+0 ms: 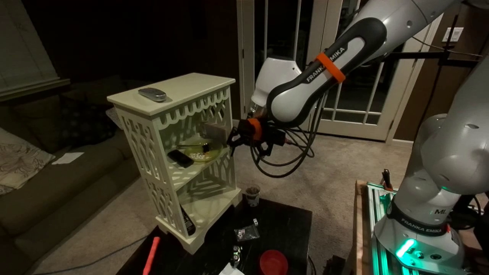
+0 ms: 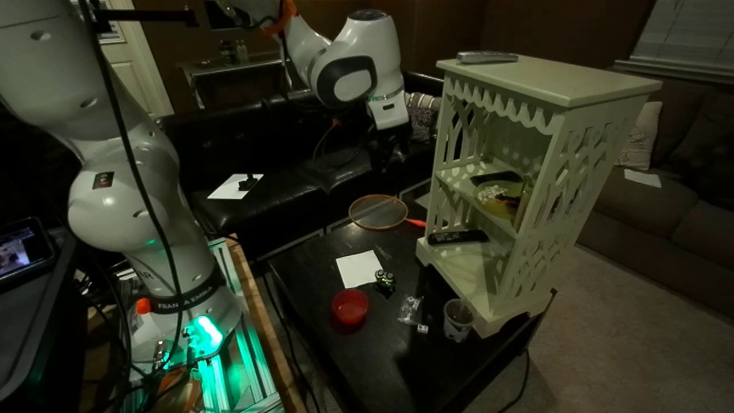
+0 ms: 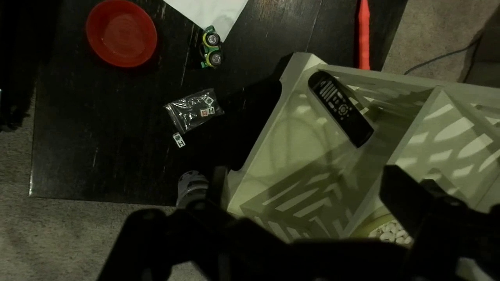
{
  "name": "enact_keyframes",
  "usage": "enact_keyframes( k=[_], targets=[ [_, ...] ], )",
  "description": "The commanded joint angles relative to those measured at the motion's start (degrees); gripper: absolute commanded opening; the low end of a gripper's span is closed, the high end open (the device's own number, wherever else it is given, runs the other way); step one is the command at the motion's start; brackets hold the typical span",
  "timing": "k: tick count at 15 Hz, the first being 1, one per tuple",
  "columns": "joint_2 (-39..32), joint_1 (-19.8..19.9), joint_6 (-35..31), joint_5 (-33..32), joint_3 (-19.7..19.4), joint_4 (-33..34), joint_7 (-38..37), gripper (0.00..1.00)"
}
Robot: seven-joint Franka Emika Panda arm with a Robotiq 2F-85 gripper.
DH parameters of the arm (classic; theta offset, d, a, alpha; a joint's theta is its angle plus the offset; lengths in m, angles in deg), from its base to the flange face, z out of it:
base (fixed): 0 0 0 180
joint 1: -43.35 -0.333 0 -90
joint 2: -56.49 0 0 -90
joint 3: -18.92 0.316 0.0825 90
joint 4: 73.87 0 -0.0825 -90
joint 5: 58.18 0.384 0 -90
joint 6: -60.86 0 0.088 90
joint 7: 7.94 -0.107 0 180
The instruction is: Put the plate on the top part of the shelf
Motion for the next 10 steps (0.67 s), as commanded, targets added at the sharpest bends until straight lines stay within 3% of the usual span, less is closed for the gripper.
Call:
enact_keyframes(
  k=[1, 6, 7, 10],
  targets=[
    [-1.8, -2.0, -0.5, -2.5, -1.9, 0.2, -1.2, 1.0],
    [-14.2, -1.7, -13.6, -8.7, -4.4, 3.6, -8.1, 1.0],
    [-16.6, 0.3, -16.5, -10.7, -3.6, 4.6, -10.7, 1.0],
    [-21.6, -1.9, -22.6, -15.3, -9.7, 8.2, -16.7, 1.0]
  ],
)
